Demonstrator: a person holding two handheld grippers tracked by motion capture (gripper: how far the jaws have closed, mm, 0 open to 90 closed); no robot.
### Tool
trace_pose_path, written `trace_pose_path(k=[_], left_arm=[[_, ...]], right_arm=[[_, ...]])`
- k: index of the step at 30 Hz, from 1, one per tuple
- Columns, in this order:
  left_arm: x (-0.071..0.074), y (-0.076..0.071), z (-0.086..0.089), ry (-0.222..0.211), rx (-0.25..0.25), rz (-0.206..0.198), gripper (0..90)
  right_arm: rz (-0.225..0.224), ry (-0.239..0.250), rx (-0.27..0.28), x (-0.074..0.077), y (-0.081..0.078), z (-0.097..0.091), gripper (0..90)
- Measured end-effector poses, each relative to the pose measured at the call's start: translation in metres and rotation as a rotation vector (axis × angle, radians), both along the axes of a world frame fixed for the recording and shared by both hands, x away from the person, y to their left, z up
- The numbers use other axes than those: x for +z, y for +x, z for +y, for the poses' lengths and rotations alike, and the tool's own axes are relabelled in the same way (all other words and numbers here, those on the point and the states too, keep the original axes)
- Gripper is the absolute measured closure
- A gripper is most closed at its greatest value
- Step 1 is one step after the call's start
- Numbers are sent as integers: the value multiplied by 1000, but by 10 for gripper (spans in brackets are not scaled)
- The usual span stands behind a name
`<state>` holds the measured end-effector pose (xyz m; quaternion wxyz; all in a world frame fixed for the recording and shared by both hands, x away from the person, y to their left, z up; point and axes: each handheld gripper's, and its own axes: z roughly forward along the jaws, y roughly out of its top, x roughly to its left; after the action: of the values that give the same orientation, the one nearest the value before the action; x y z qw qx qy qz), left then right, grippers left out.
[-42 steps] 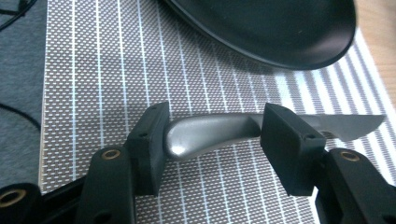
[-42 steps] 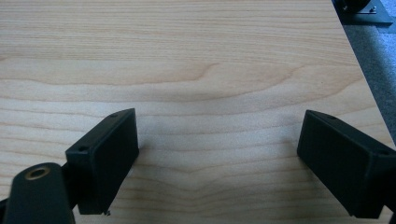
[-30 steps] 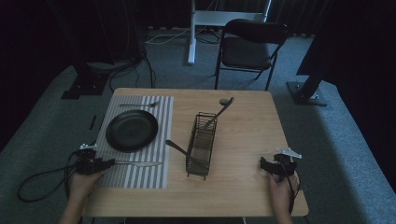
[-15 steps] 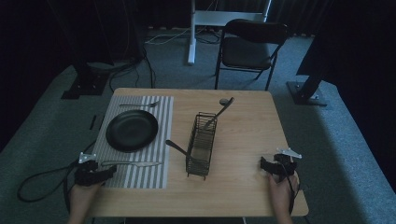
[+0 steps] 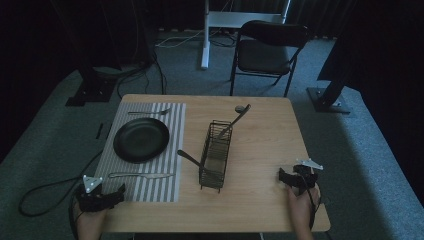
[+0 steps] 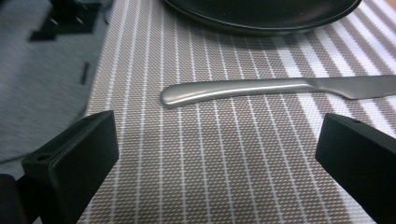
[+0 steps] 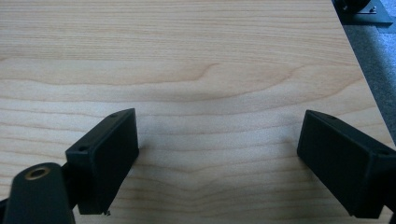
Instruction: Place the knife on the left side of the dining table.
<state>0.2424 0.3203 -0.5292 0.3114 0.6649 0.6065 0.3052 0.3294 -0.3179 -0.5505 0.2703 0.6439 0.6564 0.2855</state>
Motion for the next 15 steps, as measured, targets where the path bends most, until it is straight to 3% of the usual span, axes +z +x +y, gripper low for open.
trace_pose_path(k=[1,3,4,7,11,15], left_arm=[[-1,-2,-2,22,10,-12,0],[-1,-2,-2,22,10,-12,0],[-3,-6,-3,57,34,-42,0],[-2,-8,-1,63,71,-74,0],[-3,-9,4,66,108,-88,0],[-7,-10,4,99,135,-87,0]], right_arm=[[0,0,0,0,0,0,116],[0,0,0,0,0,0,116],[0,0,0,0,0,0,116],[0,0,0,0,0,0,116],[0,0,0,0,0,0,116],[0,0,0,0,0,0,116]])
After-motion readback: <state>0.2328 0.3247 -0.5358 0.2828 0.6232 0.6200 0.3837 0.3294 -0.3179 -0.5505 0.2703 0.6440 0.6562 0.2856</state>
